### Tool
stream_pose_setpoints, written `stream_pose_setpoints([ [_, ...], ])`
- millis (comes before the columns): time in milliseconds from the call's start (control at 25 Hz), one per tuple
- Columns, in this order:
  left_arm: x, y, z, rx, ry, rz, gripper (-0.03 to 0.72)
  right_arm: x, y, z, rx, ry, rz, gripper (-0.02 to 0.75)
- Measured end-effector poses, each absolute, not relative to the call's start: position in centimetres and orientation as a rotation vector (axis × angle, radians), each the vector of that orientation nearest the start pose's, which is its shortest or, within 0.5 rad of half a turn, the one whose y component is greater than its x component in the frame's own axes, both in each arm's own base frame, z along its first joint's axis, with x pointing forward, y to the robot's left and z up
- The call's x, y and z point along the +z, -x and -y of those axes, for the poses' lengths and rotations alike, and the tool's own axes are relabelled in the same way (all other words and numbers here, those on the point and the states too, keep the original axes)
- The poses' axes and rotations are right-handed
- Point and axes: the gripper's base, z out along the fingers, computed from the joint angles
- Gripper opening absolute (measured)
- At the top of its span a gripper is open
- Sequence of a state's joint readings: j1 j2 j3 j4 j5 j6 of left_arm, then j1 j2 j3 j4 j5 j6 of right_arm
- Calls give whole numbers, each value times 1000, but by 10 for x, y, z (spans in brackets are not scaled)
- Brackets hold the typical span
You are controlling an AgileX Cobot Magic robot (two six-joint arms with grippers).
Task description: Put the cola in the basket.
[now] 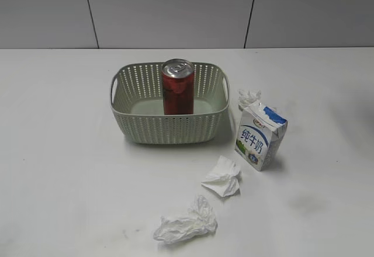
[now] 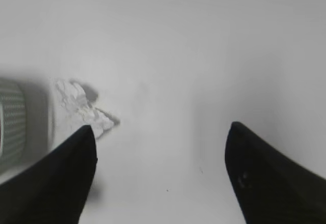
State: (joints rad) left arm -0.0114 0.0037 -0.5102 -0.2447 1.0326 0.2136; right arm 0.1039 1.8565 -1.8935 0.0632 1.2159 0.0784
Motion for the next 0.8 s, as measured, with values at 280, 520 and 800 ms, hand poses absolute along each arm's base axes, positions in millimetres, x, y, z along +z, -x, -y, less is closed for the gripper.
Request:
stream_pose_setpoints([
  [280, 284, 6, 19, -161, -231, -1976, 229, 366, -338, -38, 127, 99, -2695, 593],
  [520, 284, 6, 19, -161, -231, -1976, 229, 360, -274, -32, 124, 103, -2732, 593],
  [800, 284, 6, 19, -161, -231, -1976, 229, 332, -199, -25, 121, 103, -2766, 592],
])
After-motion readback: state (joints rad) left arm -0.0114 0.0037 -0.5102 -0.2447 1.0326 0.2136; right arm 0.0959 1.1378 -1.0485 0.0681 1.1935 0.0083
